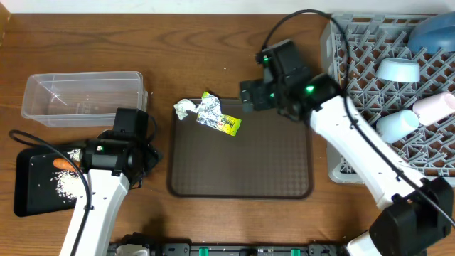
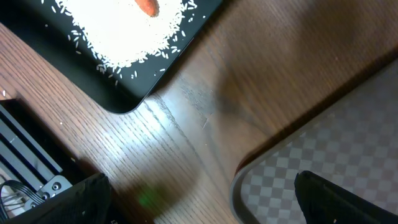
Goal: Sort waste into correct bins and load items into the dishwasher rack
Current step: 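Move the right gripper back over the brown tray's upper edge, then reach the left gripper to the foil wrapper and tissue and grasp them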
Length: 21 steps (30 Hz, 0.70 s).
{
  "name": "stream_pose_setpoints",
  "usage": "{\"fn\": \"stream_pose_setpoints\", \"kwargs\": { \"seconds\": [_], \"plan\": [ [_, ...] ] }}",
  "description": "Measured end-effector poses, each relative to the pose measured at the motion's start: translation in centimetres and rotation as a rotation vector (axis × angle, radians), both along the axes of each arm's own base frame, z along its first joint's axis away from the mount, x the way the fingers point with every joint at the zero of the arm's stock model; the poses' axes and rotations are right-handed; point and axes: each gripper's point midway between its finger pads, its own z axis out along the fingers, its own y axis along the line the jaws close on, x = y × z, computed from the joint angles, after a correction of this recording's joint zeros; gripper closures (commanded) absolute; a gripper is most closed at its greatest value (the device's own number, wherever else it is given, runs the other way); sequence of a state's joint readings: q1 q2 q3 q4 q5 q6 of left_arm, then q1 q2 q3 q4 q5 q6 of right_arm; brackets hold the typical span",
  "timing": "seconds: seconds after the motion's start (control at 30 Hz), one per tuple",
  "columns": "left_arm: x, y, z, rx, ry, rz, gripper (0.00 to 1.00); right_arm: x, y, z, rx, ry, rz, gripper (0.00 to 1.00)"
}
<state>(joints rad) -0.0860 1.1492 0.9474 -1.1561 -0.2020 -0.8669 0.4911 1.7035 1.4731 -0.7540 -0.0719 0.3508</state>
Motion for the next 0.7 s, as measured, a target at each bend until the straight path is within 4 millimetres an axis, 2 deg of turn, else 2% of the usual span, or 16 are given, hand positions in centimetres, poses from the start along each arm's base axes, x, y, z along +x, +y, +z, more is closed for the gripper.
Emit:
{"fn": "stream_pose_setpoints", "kwargs": {
  "seconds": [0.17, 0.47, 0.7],
  "plan": [
    [0.0, 0.0, 0.0, -0.001, -0.001, 0.001, 0.02, 0.2, -2.5, -0.7, -0.032, 0.041, -0.067, 0.01],
    [0.3, -2.2, -0.3, -0.129, -0.013, 0.006, 0.02, 0.2, -2.7, -0.7, -0.032, 0.043, -0.073, 0.01],
    [-0.7, -5.7, -0.8, -0.304, 0.041, -0.043, 0.02, 0.2, -2.7, -0.7, -0.032, 0.044, -0.074, 0.01]
  ]
}}
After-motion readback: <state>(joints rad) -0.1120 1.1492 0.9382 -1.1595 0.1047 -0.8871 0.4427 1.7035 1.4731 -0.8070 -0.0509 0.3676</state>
